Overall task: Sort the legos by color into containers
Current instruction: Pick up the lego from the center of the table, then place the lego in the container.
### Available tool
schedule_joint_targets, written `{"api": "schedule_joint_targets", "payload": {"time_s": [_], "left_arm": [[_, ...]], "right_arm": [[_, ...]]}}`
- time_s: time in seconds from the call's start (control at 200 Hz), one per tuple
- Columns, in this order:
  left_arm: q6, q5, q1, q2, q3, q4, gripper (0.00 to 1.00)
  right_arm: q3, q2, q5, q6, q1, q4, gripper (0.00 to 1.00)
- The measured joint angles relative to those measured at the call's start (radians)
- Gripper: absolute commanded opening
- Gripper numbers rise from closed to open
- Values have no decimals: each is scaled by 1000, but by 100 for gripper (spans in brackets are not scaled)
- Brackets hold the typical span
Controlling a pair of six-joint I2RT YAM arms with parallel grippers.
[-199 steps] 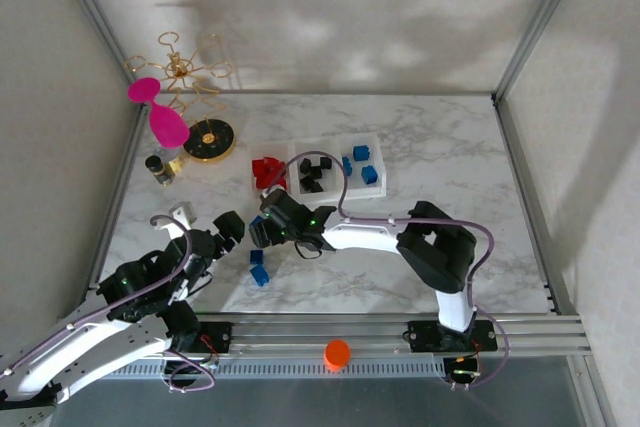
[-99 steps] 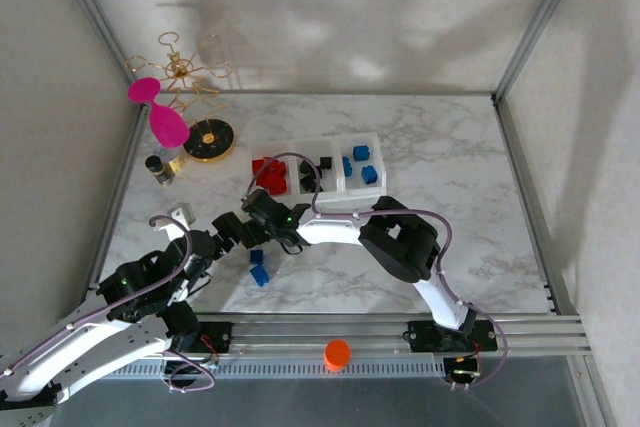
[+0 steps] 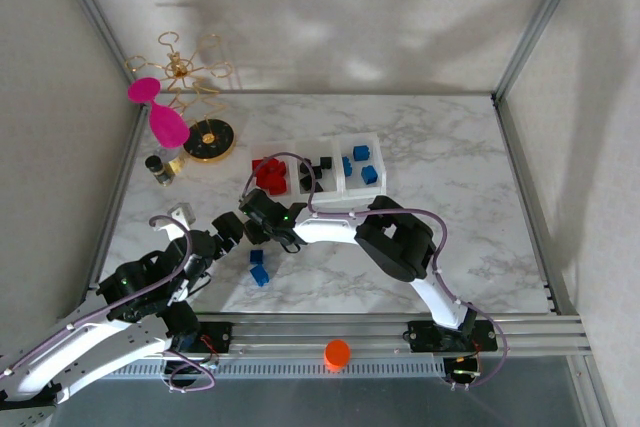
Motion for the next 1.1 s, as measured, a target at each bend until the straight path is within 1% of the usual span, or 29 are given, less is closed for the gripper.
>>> {"api": "schedule_joint_targets", "payload": {"time_s": [0.04,0.115,0.24,0.4,0.516,0.621,0.796,0.956,1.101], "left_arm": [[0,0,0,1,0,0,99],[0,0,0,2,0,1,100],[1,0,0,13,0,2,100],[12,1,0,46,5,10,100],[31,4,0,79,23,35,100],[48,9,0,121,38,70,100],[79,26,0,204,54,136,99],[104,42,0,280,76,193,100],[116,61,0,327,96,246,99]], "right_arm": [[-1,-1,0,-1,0,0,44],[-19,-18,-1,-3,0,2,43],[-77,-87,-18,1,-2,4,42],[-158,-233,-34,21,-16,6,42],[-220,-356,-35,43,-56,7,42],[-262,-457,-34,61,-123,-5,41],[-304,-566,-30,72,-282,-35,42],[-319,-590,-18,71,-417,-59,42],[-310,-563,10,64,-525,-64,42]]}}
